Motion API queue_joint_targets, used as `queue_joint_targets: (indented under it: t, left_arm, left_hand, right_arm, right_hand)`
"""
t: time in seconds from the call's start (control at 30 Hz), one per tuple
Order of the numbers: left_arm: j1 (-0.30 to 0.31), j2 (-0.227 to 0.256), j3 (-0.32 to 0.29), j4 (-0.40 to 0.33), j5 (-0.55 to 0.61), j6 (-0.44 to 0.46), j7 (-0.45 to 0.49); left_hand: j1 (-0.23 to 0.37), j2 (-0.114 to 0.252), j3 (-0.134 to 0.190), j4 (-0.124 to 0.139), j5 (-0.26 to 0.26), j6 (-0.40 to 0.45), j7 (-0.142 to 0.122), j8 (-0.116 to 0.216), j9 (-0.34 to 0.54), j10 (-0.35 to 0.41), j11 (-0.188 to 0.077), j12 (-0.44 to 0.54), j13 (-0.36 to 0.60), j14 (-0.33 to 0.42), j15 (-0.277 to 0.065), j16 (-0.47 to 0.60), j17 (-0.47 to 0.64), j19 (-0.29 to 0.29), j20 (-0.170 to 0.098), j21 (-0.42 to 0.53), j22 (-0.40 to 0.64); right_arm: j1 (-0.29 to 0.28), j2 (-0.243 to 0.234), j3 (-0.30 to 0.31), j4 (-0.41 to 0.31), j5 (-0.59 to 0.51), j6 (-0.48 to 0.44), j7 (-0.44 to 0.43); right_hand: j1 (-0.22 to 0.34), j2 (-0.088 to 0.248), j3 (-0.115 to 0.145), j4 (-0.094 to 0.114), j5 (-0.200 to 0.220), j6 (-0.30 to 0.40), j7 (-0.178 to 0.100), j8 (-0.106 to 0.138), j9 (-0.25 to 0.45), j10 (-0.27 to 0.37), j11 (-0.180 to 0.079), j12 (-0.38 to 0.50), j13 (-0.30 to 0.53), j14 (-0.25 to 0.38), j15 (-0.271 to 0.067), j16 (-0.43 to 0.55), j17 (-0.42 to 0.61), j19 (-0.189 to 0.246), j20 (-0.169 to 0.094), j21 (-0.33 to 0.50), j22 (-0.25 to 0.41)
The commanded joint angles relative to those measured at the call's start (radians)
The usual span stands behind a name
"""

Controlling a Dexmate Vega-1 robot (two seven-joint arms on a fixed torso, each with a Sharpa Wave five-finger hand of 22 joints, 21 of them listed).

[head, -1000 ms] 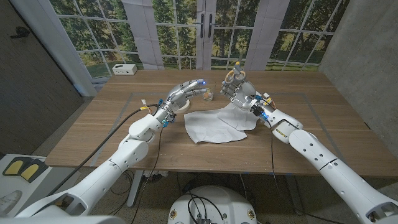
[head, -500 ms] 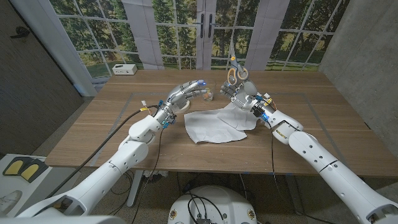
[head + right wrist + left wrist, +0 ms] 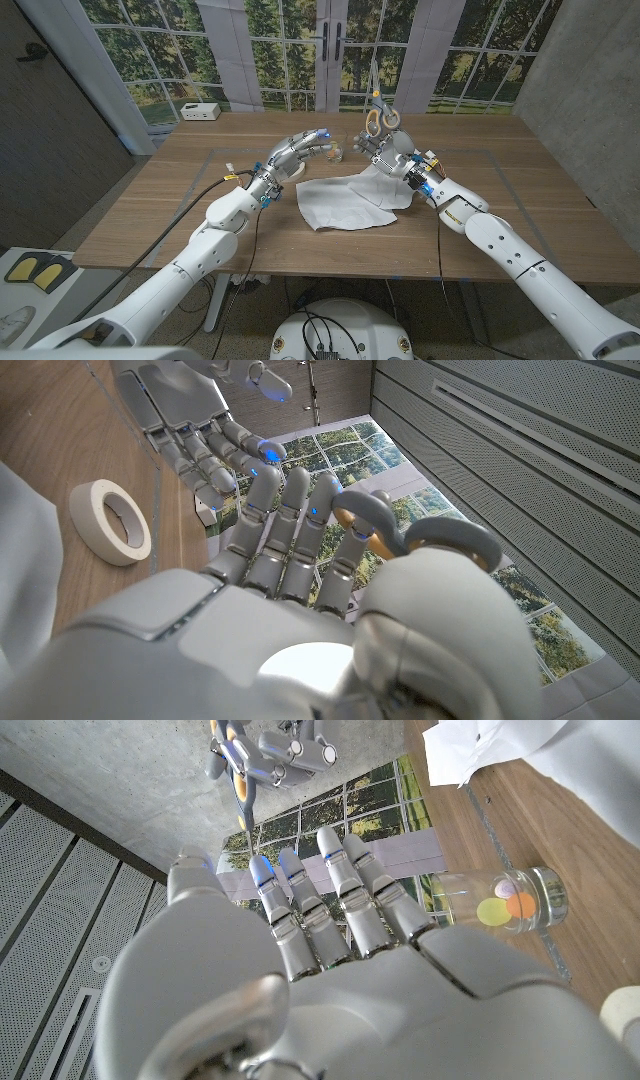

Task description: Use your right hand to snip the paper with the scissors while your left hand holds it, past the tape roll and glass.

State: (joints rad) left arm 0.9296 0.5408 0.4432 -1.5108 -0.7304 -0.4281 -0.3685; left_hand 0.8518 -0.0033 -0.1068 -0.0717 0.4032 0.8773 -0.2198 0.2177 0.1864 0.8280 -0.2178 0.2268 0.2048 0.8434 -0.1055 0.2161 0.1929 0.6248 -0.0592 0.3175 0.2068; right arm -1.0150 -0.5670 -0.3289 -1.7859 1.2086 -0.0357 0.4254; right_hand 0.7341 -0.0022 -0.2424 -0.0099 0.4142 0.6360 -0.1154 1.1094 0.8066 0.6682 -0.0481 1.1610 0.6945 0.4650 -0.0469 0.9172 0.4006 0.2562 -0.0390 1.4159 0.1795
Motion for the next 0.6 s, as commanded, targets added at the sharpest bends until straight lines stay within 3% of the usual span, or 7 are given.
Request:
queue_joint_targets:
  t: [0.03, 0.13, 0.23, 0.3, 0.43, 0.6]
  left_arm:
    - [0.006, 0.005, -0.002, -0.008, 0.004, -0.006, 0.004]
    - [0.005, 0.006, -0.001, -0.009, 0.009, -0.007, 0.007]
    - [0.003, 0.006, -0.001, -0.008, 0.008, -0.007, 0.005]
    - [0.002, 0.005, -0.001, -0.006, 0.007, -0.007, 0.004]
    - [0.002, 0.006, -0.001, -0.005, 0.007, -0.007, 0.004]
    - [0.004, 0.006, -0.001, -0.003, 0.004, -0.008, 0.004]
  left_hand:
    - [0.001, 0.008, -0.01, 0.001, 0.005, 0.007, 0.0, 0.0, 0.001, 0.011, 0.004, -0.004, 0.003, 0.011, -0.116, -0.002, 0.006, 0.002, -0.008, -0.003, 0.002]
    - [0.001, 0.009, -0.01, 0.002, 0.005, 0.009, 0.0, 0.0, 0.001, 0.012, 0.004, -0.004, 0.003, 0.012, -0.116, -0.002, 0.006, 0.002, -0.007, -0.003, 0.002]
    - [0.001, 0.009, -0.011, 0.002, 0.005, 0.01, 0.0, -0.001, 0.001, 0.013, 0.004, -0.004, 0.003, 0.012, -0.116, -0.002, 0.006, 0.002, -0.007, -0.003, 0.002]
    - [0.001, 0.009, -0.012, 0.002, 0.005, 0.01, 0.0, -0.001, 0.001, 0.014, 0.004, -0.004, 0.003, 0.013, -0.116, -0.002, 0.006, 0.003, -0.007, -0.003, 0.002]
    - [0.002, 0.01, -0.012, 0.002, 0.006, 0.012, 0.0, 0.0, 0.001, 0.015, 0.004, -0.004, 0.003, 0.013, -0.116, -0.003, 0.006, 0.003, -0.008, -0.003, 0.002]
    - [0.002, 0.01, -0.014, 0.002, 0.006, 0.014, 0.0, -0.001, 0.0, 0.017, 0.004, -0.004, 0.003, 0.013, -0.117, -0.003, 0.006, 0.002, -0.008, -0.003, 0.002]
  right_arm:
    - [-0.008, -0.017, -0.001, -0.017, -0.025, 0.016, -0.009]
    - [-0.01, -0.023, -0.001, -0.024, -0.035, 0.021, -0.015]
    - [-0.009, -0.029, -0.002, -0.025, -0.044, 0.028, -0.006]
    - [-0.015, -0.03, -0.001, -0.031, -0.047, 0.035, -0.011]
    - [-0.017, -0.034, -0.001, -0.035, -0.048, 0.038, -0.011]
    - [-0.017, -0.031, -0.004, -0.033, -0.046, 0.042, -0.008]
  right_hand:
    - [-0.023, -0.003, -0.018, 0.004, 0.011, -0.094, 0.095, -0.007, -0.029, -0.026, -0.023, -0.088, -0.093, -0.051, -0.137, -0.073, -0.039, -0.014, 0.011, -0.018, 0.001]
    - [-0.03, -0.005, -0.022, 0.003, 0.016, -0.092, 0.118, -0.007, -0.046, -0.104, 0.01, -0.158, -0.151, -0.089, -0.121, -0.103, -0.054, -0.024, 0.014, -0.028, 0.001]
    - [-0.04, -0.01, -0.027, 0.005, 0.016, -0.094, 0.129, -0.018, -0.071, -0.136, 0.02, -0.201, -0.19, -0.122, -0.104, -0.122, -0.063, -0.033, 0.023, -0.037, 0.001]
    - [-0.056, -0.022, -0.037, 0.009, 0.014, -0.106, 0.133, -0.03, -0.088, -0.142, 0.026, -0.222, -0.214, -0.134, -0.092, -0.134, -0.071, -0.045, 0.038, -0.045, 0.0]
    - [-0.066, -0.024, -0.041, 0.012, 0.014, -0.113, 0.142, -0.032, -0.092, -0.151, 0.038, -0.242, -0.235, -0.146, -0.078, -0.143, -0.076, -0.047, 0.041, -0.05, 0.0]
    - [-0.067, -0.021, -0.04, 0.012, 0.016, -0.097, 0.145, -0.032, -0.104, -0.127, 0.028, -0.249, -0.255, -0.134, -0.082, -0.142, -0.081, -0.048, 0.042, -0.055, 0.0]
